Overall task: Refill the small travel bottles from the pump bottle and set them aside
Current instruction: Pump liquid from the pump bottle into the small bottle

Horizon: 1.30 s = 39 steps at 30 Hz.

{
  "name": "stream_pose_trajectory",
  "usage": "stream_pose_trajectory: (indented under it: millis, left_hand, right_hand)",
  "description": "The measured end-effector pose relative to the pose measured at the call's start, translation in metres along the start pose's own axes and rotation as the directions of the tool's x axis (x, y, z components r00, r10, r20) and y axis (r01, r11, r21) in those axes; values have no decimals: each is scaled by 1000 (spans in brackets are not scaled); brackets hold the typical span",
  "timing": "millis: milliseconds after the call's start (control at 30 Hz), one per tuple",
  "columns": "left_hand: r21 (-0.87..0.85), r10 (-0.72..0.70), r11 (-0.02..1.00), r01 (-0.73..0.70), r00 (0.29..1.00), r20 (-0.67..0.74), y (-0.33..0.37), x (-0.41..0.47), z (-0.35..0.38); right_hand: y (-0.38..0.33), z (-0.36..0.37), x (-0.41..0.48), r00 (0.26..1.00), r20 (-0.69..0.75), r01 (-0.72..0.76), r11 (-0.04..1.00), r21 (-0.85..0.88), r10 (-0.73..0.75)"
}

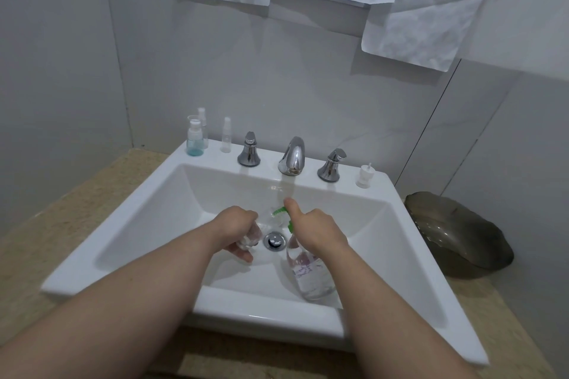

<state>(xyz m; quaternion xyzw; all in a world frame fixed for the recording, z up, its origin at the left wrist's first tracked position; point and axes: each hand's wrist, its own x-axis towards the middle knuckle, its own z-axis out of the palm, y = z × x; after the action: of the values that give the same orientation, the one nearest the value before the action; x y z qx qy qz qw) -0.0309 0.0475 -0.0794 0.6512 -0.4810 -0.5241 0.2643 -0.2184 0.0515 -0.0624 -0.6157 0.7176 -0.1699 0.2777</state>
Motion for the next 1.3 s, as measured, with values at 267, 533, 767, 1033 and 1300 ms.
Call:
stream_pose_trajectory:
  millis: [267,533,767,1033,1300]
  left_hand:
    - [26,1,1000,-2,1000,12,0,0,0]
    - [32,-14,999,13,999,32,-1,1,1]
    - [-2,-13,1000,13,1000,2,3,-4,2]
    - [-1,-6,1000,6,1000,5,1,-2,0]
    - [25,1,1000,-2,1000,27,-1,0,0]
  right_hand:
    - [-2,-2,-1,1000,6,17,999,32,-18]
    - [-1,0,1,1000,12,12,999,30,-13]
    - [-1,4,1,1000,-17,-23,1000,-19,23]
    - [-4,4,-2,999,-25,-23,1000,15,24]
    - [-4,2,-1,1000,-18,1,999,39,0]
